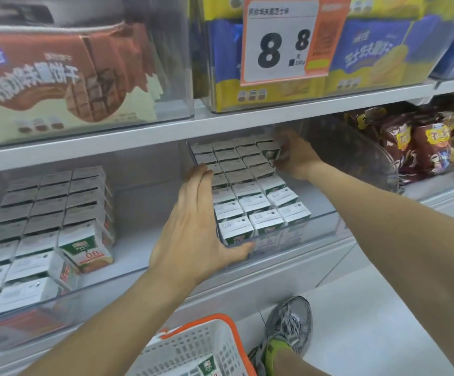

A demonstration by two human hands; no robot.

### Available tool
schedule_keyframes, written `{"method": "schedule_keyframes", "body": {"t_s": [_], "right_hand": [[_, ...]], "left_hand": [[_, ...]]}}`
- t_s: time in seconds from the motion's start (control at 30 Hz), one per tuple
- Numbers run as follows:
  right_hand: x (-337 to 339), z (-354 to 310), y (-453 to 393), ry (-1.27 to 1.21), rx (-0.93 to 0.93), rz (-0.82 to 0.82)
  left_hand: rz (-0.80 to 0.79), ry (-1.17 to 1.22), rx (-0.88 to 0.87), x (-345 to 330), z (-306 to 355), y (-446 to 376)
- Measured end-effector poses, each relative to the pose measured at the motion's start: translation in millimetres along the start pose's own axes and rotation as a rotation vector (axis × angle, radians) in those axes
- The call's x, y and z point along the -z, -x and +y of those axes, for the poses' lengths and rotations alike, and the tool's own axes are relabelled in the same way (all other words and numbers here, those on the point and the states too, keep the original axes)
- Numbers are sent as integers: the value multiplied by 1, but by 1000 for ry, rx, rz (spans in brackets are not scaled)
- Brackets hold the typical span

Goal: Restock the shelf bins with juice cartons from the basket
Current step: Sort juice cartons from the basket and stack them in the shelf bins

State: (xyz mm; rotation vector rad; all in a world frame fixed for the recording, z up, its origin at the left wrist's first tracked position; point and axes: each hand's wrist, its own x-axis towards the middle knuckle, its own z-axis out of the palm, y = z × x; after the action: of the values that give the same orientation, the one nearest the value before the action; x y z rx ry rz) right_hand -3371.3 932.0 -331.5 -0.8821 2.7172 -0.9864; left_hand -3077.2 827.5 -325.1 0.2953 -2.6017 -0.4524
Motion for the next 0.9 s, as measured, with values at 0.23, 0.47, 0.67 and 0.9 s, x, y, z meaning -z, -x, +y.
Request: {"method": "schedule_keyframes", "body": {"t_s": [0.23,0.47,0.67,0.9], "right_hand": [[35,-26,62,29,76,172],[40,-86,182,-197,176,217],[-17,-107,268,-321,190,56],[-148,-89,328,-294,53,-368]], "left_hand": [[-27,9,43,4,5,3],[-89,-7,62,15,7,6],[207,223,-201,28,15,84],[-216,313,377,-21,-78,263]]}}
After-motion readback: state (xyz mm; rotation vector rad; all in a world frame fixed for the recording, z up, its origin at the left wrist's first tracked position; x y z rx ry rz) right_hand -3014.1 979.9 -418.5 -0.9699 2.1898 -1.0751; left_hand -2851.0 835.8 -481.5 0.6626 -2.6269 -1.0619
